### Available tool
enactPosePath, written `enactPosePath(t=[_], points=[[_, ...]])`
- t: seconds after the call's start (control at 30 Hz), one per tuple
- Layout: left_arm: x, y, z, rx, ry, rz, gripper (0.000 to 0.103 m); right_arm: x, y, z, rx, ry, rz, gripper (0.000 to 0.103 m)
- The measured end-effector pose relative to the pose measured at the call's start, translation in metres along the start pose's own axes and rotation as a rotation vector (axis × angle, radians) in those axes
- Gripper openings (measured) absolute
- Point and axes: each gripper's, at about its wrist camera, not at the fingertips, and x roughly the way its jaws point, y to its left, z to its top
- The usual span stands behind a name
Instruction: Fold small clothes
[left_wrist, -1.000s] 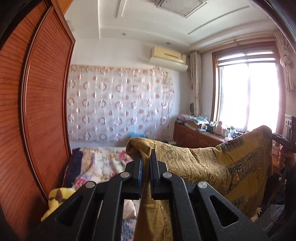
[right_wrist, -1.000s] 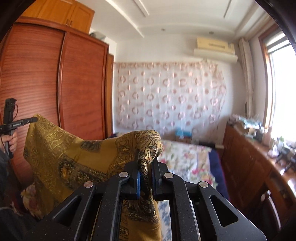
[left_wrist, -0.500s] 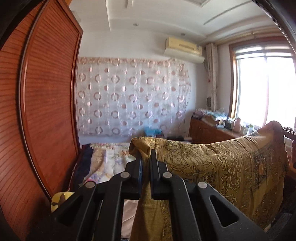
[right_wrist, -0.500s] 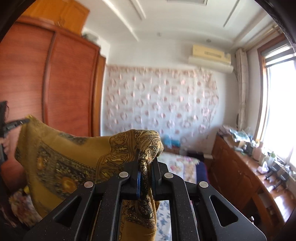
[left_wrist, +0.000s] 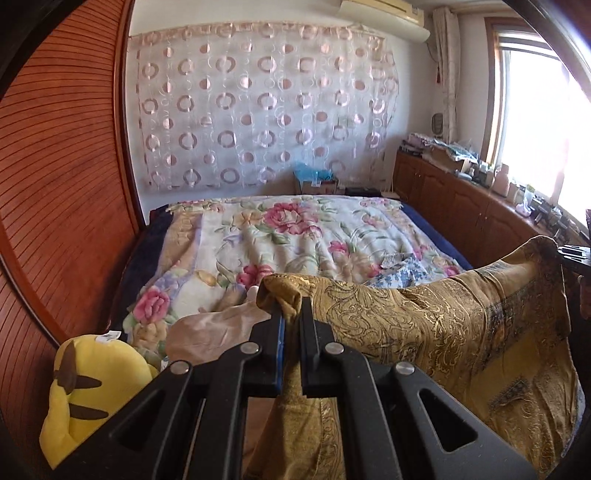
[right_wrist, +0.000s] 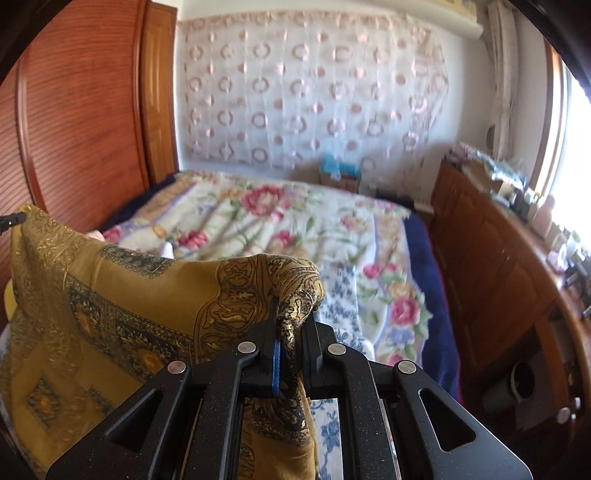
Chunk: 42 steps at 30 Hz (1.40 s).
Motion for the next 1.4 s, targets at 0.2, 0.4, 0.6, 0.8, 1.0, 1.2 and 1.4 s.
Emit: enactPosePath(t=[0.2,0.4,0.6,0.8,1.0,1.2,1.4], points=[[0.044,0.000,0.004,0.022,0.062,0.003,0.004,0.058,-0.016,-0.013,0.008,0.069,-0.002,0.006],[0.061,0.004,-0.003,0.047,0.104,0.043,0.007,0.095,-0.019,-0.024,0.039,0.143,0.003,0.007],[0.048,0.000,-0.004,0.080,0.108,0.043,0.039,0.102,-0.019,-0.030,0.050,0.172,-0.013,0.013],[0.017,-0.009,-0.014,0.095,0.100,0.009,0.057,0.082,-0.023,-0.031,0.079,0.168,-0.065,0.034],[-0.013,-0.028,-0.043,0.090,0.103,-0.043,0.057,0.044,-0.019,-0.049,0.113,0.138,-0.050,0.043],[-0.017,-0.052,-0.093,0.091,0.172,-0.080,0.057,0.017,-0.009,-0.080,0.149,0.127,-0.027,0.066],[-0.030,-0.071,-0.117,0.096,0.210,-0.101,0.057,-0.009,0.005,-0.109,0.158,0.135,-0.007,0.065]])
